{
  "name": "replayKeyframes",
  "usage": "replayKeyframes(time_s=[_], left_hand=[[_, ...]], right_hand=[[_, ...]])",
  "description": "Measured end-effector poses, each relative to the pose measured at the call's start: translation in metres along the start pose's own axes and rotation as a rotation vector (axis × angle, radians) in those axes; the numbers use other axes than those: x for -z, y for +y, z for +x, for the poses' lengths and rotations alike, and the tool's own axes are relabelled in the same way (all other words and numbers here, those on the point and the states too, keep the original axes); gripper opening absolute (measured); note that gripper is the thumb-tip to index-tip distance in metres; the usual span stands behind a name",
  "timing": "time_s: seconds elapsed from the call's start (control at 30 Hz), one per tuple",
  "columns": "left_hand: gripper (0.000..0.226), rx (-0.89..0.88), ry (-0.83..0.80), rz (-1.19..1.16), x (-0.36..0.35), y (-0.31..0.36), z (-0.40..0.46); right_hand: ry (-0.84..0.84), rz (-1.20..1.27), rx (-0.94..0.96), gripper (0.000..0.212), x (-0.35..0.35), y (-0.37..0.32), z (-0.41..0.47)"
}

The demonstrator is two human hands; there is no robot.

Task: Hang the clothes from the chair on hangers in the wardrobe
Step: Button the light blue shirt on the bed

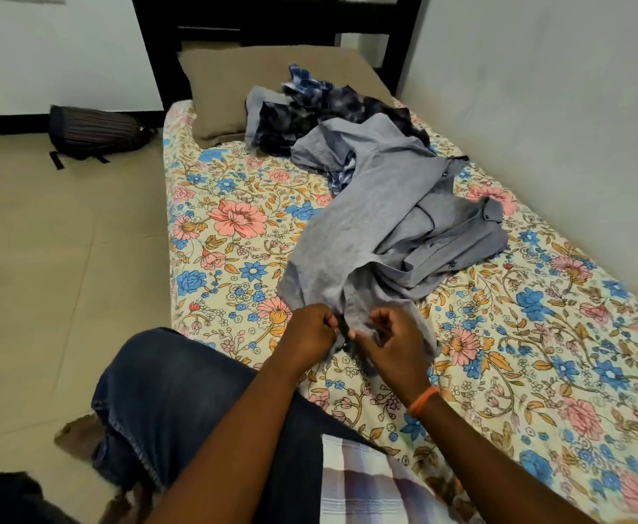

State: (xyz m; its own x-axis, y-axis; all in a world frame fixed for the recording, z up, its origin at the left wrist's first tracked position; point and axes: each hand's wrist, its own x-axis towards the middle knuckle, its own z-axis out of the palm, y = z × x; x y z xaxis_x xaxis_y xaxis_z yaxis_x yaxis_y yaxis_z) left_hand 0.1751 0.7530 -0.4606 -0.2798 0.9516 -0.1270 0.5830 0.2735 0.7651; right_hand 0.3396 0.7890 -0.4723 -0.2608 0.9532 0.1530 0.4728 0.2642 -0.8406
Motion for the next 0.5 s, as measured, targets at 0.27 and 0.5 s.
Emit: replayKeyframes(time_s=[0.27,0.5], left_hand=[[0.015,-0.031,0.129,0.003,-0.007,0.007,0.009],[0.010,-0.059,0.229,-0.183,-0.014,0.026,0.004]], right_hand=[[-0.013,-0.326,0.200,0.014,-0.005,-0.005,0.022],[-0.174,0.812,-0.638,0.029,0.034,0.007,0.044]])
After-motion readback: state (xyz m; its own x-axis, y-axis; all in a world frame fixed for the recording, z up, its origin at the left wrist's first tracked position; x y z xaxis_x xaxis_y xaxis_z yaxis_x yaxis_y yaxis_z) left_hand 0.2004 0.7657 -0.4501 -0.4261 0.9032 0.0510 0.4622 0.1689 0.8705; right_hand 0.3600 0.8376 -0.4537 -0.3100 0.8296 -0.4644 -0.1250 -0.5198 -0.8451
